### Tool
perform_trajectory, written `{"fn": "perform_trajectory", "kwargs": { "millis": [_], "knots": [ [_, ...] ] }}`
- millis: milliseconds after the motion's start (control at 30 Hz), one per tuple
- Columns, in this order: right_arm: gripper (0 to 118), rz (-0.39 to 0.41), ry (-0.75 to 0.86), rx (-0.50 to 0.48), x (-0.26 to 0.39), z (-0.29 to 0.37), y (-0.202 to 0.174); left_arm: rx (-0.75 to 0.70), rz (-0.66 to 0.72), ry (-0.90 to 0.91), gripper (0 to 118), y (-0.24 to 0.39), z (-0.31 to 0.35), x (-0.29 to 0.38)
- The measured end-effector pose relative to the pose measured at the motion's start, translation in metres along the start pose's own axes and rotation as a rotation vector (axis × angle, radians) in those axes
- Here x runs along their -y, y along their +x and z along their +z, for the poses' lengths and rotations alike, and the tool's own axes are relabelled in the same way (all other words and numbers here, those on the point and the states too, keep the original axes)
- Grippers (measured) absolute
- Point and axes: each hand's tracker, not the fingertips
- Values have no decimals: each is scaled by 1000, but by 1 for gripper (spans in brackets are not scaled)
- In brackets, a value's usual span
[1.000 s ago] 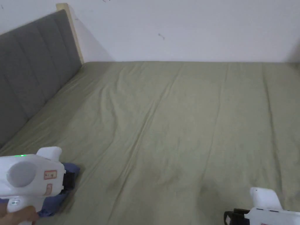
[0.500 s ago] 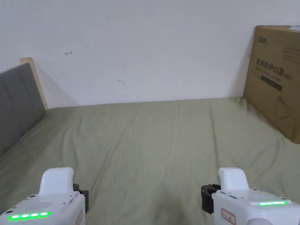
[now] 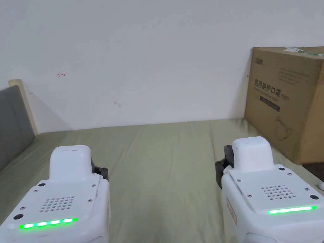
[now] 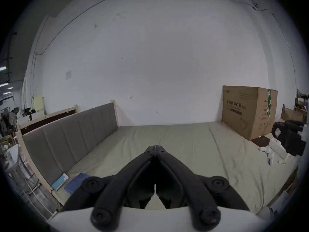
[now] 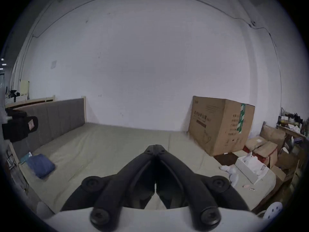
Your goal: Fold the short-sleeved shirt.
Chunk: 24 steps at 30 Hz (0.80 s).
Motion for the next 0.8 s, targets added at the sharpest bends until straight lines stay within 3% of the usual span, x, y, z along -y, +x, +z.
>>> {"fn": "perform_trajectory", "kwargs": {
  "millis": [333,367,400,433,467,500,533,600,800],
  "knots": [
    [0,-13,-42,-7,1,-6,2,36,-22,14,0,0,0,-1],
    [0,-15,-46,-10,2,-7,2,52,-22,-1,6,0,-1,-1],
    [7,-14,-52,-15,3,-7,1,63,-17,-19,24,0,-2,-1],
    [21,-11,-56,-19,3,-7,0,77,-5,-33,64,-1,-5,1],
    [39,-9,-60,-19,4,-8,0,94,3,-46,88,-1,-7,2],
    [61,-7,-64,-20,5,-9,0,103,13,-40,100,-2,-6,5],
    [88,-7,-66,-21,6,-9,0,99,20,-31,101,-2,-4,6],
    [109,-13,-59,-15,7,-8,-1,95,26,-25,102,-2,-3,7],
    [114,-5,-73,-3,8,-12,1,163,84,-109,105,-7,-10,9]
  ]
}}
